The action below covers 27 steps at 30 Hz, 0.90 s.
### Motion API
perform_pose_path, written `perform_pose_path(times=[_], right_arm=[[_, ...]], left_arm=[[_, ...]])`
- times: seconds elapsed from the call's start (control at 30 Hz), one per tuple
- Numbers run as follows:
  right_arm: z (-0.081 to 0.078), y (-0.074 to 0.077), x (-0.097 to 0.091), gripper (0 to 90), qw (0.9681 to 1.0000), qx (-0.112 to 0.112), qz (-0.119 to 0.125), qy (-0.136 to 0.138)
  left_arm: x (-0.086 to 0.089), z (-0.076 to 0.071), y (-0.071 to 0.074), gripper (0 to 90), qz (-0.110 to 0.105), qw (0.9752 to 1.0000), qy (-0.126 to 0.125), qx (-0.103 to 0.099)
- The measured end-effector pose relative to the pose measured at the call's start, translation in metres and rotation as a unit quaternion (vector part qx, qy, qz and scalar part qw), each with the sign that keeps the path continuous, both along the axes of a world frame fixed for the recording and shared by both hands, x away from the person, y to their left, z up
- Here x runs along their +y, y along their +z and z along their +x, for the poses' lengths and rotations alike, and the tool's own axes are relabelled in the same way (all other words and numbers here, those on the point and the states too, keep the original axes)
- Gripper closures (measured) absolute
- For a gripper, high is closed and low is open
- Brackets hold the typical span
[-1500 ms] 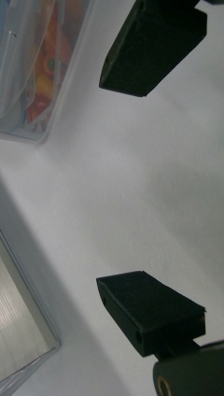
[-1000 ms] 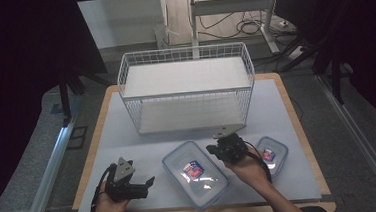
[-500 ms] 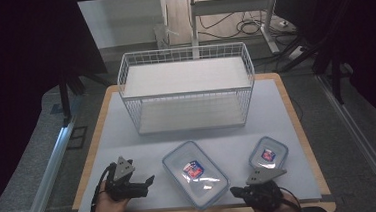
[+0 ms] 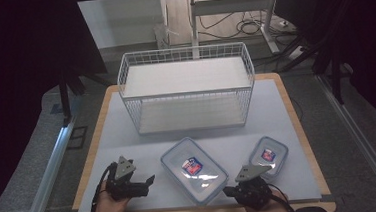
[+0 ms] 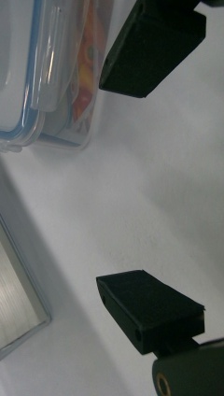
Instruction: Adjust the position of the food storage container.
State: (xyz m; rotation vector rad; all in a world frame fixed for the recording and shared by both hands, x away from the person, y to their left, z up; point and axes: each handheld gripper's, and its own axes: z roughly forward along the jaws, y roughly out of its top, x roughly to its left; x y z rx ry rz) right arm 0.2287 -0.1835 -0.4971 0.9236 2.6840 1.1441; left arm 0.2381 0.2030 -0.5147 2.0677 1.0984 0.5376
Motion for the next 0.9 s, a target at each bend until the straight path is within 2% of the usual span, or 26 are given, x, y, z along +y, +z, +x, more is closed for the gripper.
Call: perform_pose_path(times=[0.1,0.2,0.27,0.33,0.4,0.47,0.53,0.63,0.73,0.8,0.9], right_arm=[[0.011,-0.001,0.0,89.9,0.9999,-0.001,-0.001,-0.011],[0.021,-0.001,0.001,89.9,0.9996,-0.009,-0.011,-0.023],[0.028,-0.003,0.002,90.0,0.9994,-0.011,-0.015,-0.029],[0.032,-0.002,0.002,89.9,0.9992,-0.013,-0.015,-0.034],[0.033,-0.002,0.002,89.9,0.9991,-0.016,-0.015,-0.036],[0.031,-0.002,0.001,89.9,0.9991,-0.014,-0.009,-0.037],[0.027,0.0,0.001,89.9,0.9992,-0.014,-0.005,-0.036],[0.021,0.0,0.001,89.9,0.9993,-0.014,-0.001,-0.034],[0.023,-0.001,0.004,89.9,0.9993,-0.014,-0.004,-0.035],[0.026,-0.002,0.005,89.9,0.9989,-0.019,-0.016,-0.04],[0.031,-0.004,0.005,90.0,0.9987,-0.012,-0.017,-0.046]], left_arm=[[0.001,0.003,-0.001,3.8,0.011,0.9999,-0.005,0.009],[0.004,0.011,0.0,5.1,0.001,0.9999,0.005,0.01],[0.005,0.017,0.002,14.1,0.005,1.0,0.003,0.002],[0.004,0.024,0.003,30.7,0.001,1.0,0.007,-0.005],[0.003,0.036,0.002,46.6,-0.016,0.9999,0.003,0.003],[-0.003,0.049,-0.001,60.9,-0.012,0.9999,-0.004,0.012],[-0.01,0.062,-0.004,71.0,-0.005,0.9996,-0.019,0.022],[-0.02,0.074,-0.008,79.1,-0.033,0.9973,-0.052,0.04],[-0.026,0.07,-0.006,88.3,-0.017,0.9975,-0.053,0.044],[-0.026,0.066,-0.006,89.6,-0.018,0.9971,-0.057,0.046],[-0.026,0.058,-0.005,89.8,-0.017,0.9971,-0.052,0.053]])
